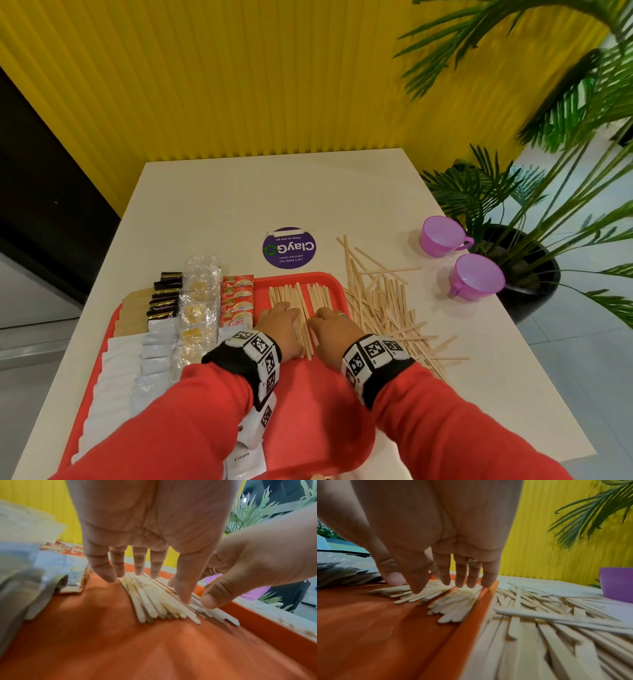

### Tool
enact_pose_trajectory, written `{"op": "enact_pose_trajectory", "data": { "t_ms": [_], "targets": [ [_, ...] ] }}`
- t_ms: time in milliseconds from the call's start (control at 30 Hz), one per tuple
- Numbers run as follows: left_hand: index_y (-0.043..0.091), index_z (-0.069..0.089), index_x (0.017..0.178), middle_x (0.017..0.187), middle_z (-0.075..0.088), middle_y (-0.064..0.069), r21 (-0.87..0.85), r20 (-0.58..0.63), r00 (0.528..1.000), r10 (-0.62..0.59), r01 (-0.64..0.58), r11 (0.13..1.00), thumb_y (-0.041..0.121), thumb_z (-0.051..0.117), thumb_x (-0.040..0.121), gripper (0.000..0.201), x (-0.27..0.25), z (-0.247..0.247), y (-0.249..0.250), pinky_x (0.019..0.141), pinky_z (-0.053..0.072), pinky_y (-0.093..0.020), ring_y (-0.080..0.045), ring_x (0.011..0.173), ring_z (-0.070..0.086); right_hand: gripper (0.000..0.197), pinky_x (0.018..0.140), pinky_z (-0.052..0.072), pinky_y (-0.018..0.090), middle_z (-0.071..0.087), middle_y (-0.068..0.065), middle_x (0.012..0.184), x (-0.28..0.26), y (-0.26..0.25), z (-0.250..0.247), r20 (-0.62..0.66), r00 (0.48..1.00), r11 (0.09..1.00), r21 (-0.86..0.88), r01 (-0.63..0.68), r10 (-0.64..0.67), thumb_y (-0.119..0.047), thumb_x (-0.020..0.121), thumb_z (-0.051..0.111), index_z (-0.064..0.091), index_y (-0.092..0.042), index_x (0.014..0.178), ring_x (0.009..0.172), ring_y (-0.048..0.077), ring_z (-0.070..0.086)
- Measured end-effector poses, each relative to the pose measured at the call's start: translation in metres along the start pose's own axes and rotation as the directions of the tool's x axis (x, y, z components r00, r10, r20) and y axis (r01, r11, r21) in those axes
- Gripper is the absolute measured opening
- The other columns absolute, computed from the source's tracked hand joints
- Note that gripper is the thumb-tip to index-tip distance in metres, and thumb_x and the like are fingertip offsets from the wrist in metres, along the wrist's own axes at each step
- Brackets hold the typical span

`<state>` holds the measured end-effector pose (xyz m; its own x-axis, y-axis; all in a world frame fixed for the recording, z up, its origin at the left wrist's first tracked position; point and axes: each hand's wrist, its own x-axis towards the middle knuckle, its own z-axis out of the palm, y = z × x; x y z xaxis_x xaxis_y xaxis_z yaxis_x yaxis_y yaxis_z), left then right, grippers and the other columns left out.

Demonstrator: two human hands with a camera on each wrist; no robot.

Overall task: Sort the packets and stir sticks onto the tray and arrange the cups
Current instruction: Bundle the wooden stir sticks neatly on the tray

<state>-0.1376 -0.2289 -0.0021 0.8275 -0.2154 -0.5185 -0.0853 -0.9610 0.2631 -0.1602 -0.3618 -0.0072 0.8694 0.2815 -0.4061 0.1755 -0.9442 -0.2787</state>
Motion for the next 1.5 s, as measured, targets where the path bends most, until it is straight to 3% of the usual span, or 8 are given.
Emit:
{"op": "enact_pose_trajectory", "data": {
  "t_ms": [200, 367, 600, 833, 1033, 1167, 1300, 1500],
  "targets": [
    [0.02, 0.041, 0.139, 0.146, 0.034, -0.003, -0.09, -0.053, 0.999, 0.005, -0.01, 0.996, 0.024, 0.066, 0.082, 0.063, -0.001, -0.02, 0.008, 0.107, 0.034, -0.032, -0.024, 0.133, 0.036, 0.045, 0.102, 0.04, 0.038, 0.04, 0.008, 0.136, -0.005, 0.019, -0.011, -0.113, 0.984, 0.982, 0.147, -0.123, 0.14, -0.007, 0.086, 0.049, 0.048, -0.012, 0.13, 0.121, 0.03, 0.044],
    [0.018, 0.045, 0.136, 0.145, 0.038, -0.004, -0.15, -0.028, 0.999, 0.022, -0.026, 0.988, 0.023, 0.065, 0.084, 0.056, -0.003, -0.032, 0.017, 0.101, 0.038, -0.029, -0.022, 0.129, 0.043, 0.055, 0.104, 0.039, 0.042, 0.033, 0.008, 0.143, -0.019, 0.053, -0.024, -0.211, 0.893, 0.904, 0.252, -0.344, 0.398, -0.019, 0.084, 0.055, 0.039, -0.017, 0.137, 0.128, 0.031, 0.037],
    [0.017, 0.046, 0.136, 0.138, 0.048, -0.003, -0.197, -0.028, 0.999, 0.035, -0.04, 0.98, 0.022, 0.062, 0.085, 0.054, -0.001, -0.029, 0.045, 0.092, 0.04, -0.025, -0.021, 0.121, 0.051, 0.103, 0.105, 0.036, 0.047, 0.031, 0.014, 0.14, -0.042, 0.096, -0.018, 0.048, 0.779, 0.756, 0.208, -0.62, 0.625, -0.058, 0.064, 0.074, 0.021, -0.013, 0.141, 0.13, 0.037, 0.032],
    [0.013, 0.049, 0.131, 0.132, 0.053, -0.006, -0.215, -0.031, 0.997, 0.073, -0.078, 0.973, 0.019, 0.061, 0.085, 0.049, 0.004, -0.007, 0.097, 0.093, 0.045, -0.029, -0.023, 0.116, 0.053, 0.115, 0.105, 0.035, 0.043, 0.031, 0.013, 0.138, -0.053, 0.107, -0.012, 0.05, 0.809, 0.796, 0.15, -0.586, 0.586, -0.061, 0.056, 0.078, 0.02, -0.008, 0.141, 0.128, 0.035, 0.034],
    [0.008, 0.042, 0.136, 0.135, 0.049, -0.011, -0.214, -0.009, 1.0, 0.018, -0.019, 0.977, 0.017, 0.058, 0.085, 0.054, 0.014, 0.011, 0.128, 0.094, 0.047, -0.031, -0.027, 0.116, 0.054, 0.126, 0.104, 0.037, 0.049, 0.028, 0.006, 0.139, -0.071, 0.123, -0.006, 0.123, 0.873, 0.871, 0.086, -0.483, 0.472, -0.055, 0.047, 0.084, 0.013, -0.017, 0.144, 0.131, 0.033, 0.03],
    [0.008, 0.044, 0.132, 0.13, 0.047, -0.011, -0.175, 0.01, 1.0, -0.02, 0.021, 0.984, 0.021, 0.06, 0.082, 0.054, 0.02, 0.022, 0.143, 0.086, 0.048, -0.03, -0.028, 0.112, 0.053, 0.121, 0.098, 0.042, 0.048, 0.03, 0.007, 0.135, -0.074, 0.135, -0.006, 0.076, 0.904, 0.905, 0.036, -0.424, 0.42, -0.04, 0.053, 0.087, 0.013, -0.015, 0.145, 0.126, 0.034, 0.035],
    [0.008, 0.053, 0.121, 0.128, 0.048, -0.01, -0.19, 0.022, 0.999, -0.035, 0.038, 0.981, 0.025, 0.061, 0.077, 0.048, 0.025, 0.023, 0.157, 0.087, 0.051, -0.036, -0.03, 0.106, 0.056, 0.097, 0.1, 0.041, 0.042, 0.032, 0.01, 0.135, -0.064, 0.144, -0.014, 0.029, 0.921, 0.914, 0.111, -0.39, 0.389, -0.031, 0.069, 0.079, 0.02, -0.011, 0.143, 0.125, 0.033, 0.038],
    [0.013, 0.027, 0.146, 0.154, 0.018, -0.008, -0.3, -0.025, 0.996, -0.082, 0.071, 0.951, 0.023, 0.062, 0.083, 0.073, 0.042, 0.027, 0.159, 0.109, 0.031, -0.034, -0.028, 0.139, 0.028, 0.049, 0.091, 0.043, 0.036, 0.043, 0.012, 0.122, -0.051, 0.153, -0.017, -0.022, 0.946, 0.936, 0.157, -0.316, 0.323, -0.024, 0.081, 0.065, 0.044, -0.008, 0.123, 0.111, 0.032, 0.049]
  ]
}}
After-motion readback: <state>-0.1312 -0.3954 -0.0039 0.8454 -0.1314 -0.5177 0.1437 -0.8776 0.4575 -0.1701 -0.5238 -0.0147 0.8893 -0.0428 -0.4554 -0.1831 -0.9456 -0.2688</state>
